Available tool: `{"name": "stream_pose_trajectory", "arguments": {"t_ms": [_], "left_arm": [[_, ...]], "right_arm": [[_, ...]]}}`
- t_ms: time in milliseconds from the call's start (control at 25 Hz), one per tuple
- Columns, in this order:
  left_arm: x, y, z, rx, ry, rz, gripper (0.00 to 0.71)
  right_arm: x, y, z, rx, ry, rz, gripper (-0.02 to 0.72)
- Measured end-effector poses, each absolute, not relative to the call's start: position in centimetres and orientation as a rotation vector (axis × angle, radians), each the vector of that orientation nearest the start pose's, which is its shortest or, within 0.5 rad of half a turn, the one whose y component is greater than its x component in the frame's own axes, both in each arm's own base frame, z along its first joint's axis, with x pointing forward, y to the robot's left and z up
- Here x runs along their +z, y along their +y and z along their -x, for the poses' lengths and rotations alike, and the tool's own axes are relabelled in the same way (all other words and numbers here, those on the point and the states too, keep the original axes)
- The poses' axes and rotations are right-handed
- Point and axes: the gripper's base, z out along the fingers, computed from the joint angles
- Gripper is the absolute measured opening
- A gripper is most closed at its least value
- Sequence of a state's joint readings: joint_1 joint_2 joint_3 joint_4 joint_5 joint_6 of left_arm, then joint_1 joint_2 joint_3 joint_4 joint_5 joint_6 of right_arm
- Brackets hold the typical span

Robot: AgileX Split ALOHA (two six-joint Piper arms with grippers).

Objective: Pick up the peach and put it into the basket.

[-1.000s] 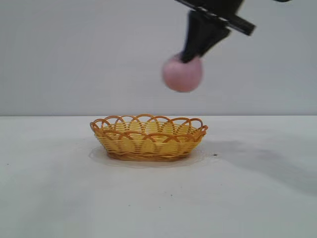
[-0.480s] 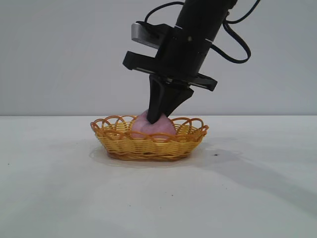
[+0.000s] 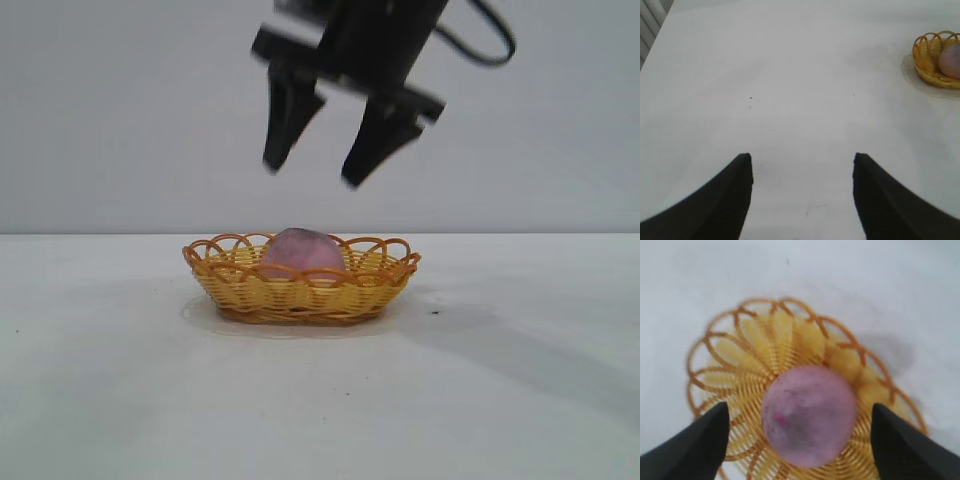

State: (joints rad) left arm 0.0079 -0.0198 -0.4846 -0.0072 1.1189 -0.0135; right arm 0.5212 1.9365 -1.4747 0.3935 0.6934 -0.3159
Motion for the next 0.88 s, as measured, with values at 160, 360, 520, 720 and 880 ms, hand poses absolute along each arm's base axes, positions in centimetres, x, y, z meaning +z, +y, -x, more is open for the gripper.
{"name": "stream_pose_trajectory", "arguments": {"t_ms": [160, 360, 520, 720, 880], "left_arm": [[26.8, -0.1, 0.9, -0.012, 2.098, 0.022, 0.388], [26.8, -0.1, 0.9, -0.012, 2.098, 0.022, 0.388], [26.8, -0.1, 0.9, -0.012, 2.098, 0.022, 0.388], [26.8, -0.1, 0.9, -0.012, 2.098, 0.022, 0.388], [26.8, -0.1, 0.9, -0.012, 2.098, 0.022, 0.388]], "right_arm": [[23.6, 16.4, -38.0, 0.307, 2.614, 0.542, 0.526], [22.6, 9.1, -39.7, 0.171, 2.741, 0.27, 0.526], [22.2, 7.5, -40.2, 0.163, 2.755, 0.185, 0.526], [21.9, 7.0, -40.1, 0.144, 2.786, 0.145, 0.526], [23.5, 6.7, -38.6, 0.138, 2.825, 0.144, 0.526]]}}
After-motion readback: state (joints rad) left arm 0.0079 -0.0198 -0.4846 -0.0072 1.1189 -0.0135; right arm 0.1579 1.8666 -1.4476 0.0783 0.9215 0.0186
